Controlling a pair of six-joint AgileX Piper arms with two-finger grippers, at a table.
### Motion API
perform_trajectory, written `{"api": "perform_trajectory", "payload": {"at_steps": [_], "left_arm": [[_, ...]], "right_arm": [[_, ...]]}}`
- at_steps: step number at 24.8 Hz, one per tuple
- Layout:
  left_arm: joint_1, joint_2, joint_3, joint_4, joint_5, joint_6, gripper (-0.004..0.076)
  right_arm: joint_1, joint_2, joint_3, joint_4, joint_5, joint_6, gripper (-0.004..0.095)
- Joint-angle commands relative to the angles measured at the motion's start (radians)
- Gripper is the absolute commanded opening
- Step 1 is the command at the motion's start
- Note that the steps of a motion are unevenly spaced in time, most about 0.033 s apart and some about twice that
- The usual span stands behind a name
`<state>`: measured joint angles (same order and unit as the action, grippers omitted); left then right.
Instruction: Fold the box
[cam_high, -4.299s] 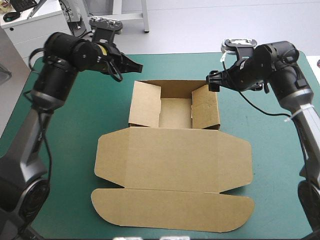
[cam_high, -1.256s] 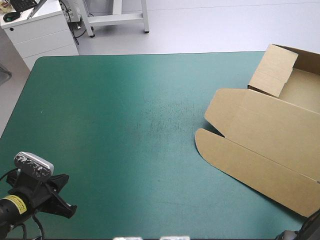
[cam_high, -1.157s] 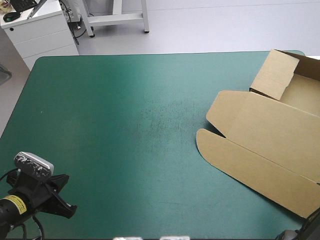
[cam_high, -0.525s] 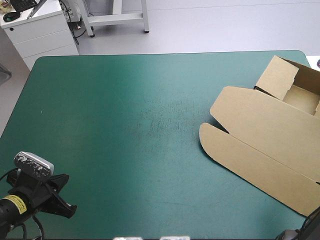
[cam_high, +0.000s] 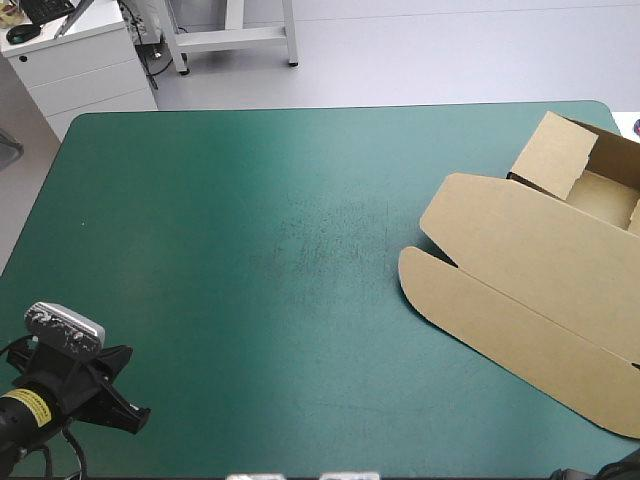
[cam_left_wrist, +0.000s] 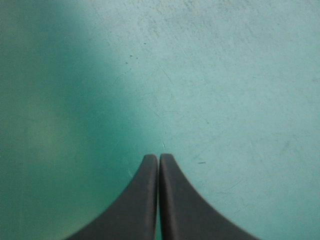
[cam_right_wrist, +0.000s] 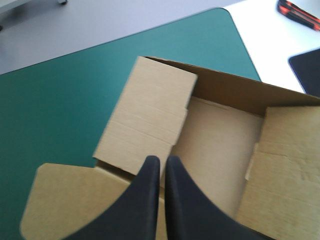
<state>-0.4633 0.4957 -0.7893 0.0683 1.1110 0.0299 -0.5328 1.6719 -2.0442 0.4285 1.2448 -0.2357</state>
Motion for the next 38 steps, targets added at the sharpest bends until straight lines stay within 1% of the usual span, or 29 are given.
{"api": "perform_trajectory", "payload": {"at_steps": [1,4,5,6,7,8,9,10,11,12,13,14,16,18,19,21,24,28,32,34,38], "left_arm": [[-0.006,0.007,-0.027,0.002,-0.05,-0.003,-0.001],[-0.006,0.007,-0.027,-0.004,-0.05,-0.003,-0.001],[-0.006,0.007,-0.027,-0.017,-0.05,-0.003,-0.001],[-0.006,0.007,-0.027,-0.024,-0.05,-0.003,-0.001],[-0.006,0.007,-0.027,-0.032,-0.05,-0.003,-0.001],[-0.006,0.007,-0.027,-0.034,-0.05,-0.003,-0.001],[-0.006,0.007,-0.027,-0.034,-0.05,-0.003,-0.001],[-0.006,0.004,-0.027,-0.034,-0.054,-0.003,-0.001],[-0.006,-0.003,-0.027,-0.037,-0.068,-0.003,-0.001],[-0.006,-0.018,-0.027,-0.042,-0.096,-0.003,-0.001],[-0.006,-0.03,-0.027,-0.05,-0.113,-0.003,-0.001],[-0.006,-0.061,-0.017,-0.062,-0.154,-0.003,-0.001],[-0.006,-0.1,0.011,-0.074,-0.201,-0.003,-0.001],[-0.006,-0.145,0.049,-0.076,-0.241,-0.003,-0.001],[-0.006,-0.185,0.087,-0.076,-0.271,-0.003,-0.001],[-0.006,-0.242,0.144,-0.076,-0.308,-0.003,-0.001],[-0.006,-0.291,0.194,-0.093,-0.342,-0.001,-0.001],[-0.006,-0.351,0.255,-0.099,-0.388,0.001,-0.001],[-0.006,-0.388,0.288,-0.099,-0.368,0.001,-0.001],[-0.006,-0.395,0.29,-0.103,-0.355,0.001,-0.001],[-0.006,-0.417,0.293,-0.103,-0.366,0.02,-0.001]], "right_arm": [[0.094,-0.108,-0.031,0.032,0.009,-0.027,-0.0001],[0.223,-0.161,-0.031,-0.055,0.009,-0.027,0.0],[0.328,-0.187,-0.029,-0.131,0.009,-0.025,-0.0001],[0.368,-0.197,-0.015,-0.155,0.009,-0.023,-0.0001],[0.458,-0.226,0.037,-0.184,0.009,-0.022,-0.0001],[0.489,-0.237,0.067,-0.184,0.009,-0.024,-0.0001],[0.557,-0.275,0.161,-0.18,-0.014,-0.051,-0.0001],[0.587,-0.298,0.206,-0.18,-0.038,-0.061,-0.0001],[0.637,-0.352,0.325,-0.18,-0.114,-0.082,0.0],[0.664,-0.4,0.433,-0.18,-0.17,-0.087,-0.0001],[0.678,-0.439,0.504,-0.18,-0.2,-0.087,-0.0001],[0.686,-0.495,0.595,-0.18,-0.252,-0.097,-0.0001],[0.686,-0.57,0.7,-0.178,-0.312,-0.113,-0.0001],[0.686,-0.65,0.79,-0.178,-0.402,-0.134,-0.0001],[0.686,-0.723,0.858,-0.18,-0.462,-0.141,-0.0001],[0.686,-0.826,0.954,-0.18,-0.49,-0.141,-0.0001],[0.686,-0.928,1.068,-0.18,-0.521,-0.141,-0.0001],[0.686,-1.061,1.245,-0.175,-0.608,-0.123,-0.0001],[0.686,-1.185,1.385,-0.177,-0.652,-0.055,-0.0001],[0.686,-1.245,1.441,-0.177,-0.662,-0.046,-0.0001],[0.686,-1.361,1.543,-0.184,-0.704,-0.046,-0.0002]]}}
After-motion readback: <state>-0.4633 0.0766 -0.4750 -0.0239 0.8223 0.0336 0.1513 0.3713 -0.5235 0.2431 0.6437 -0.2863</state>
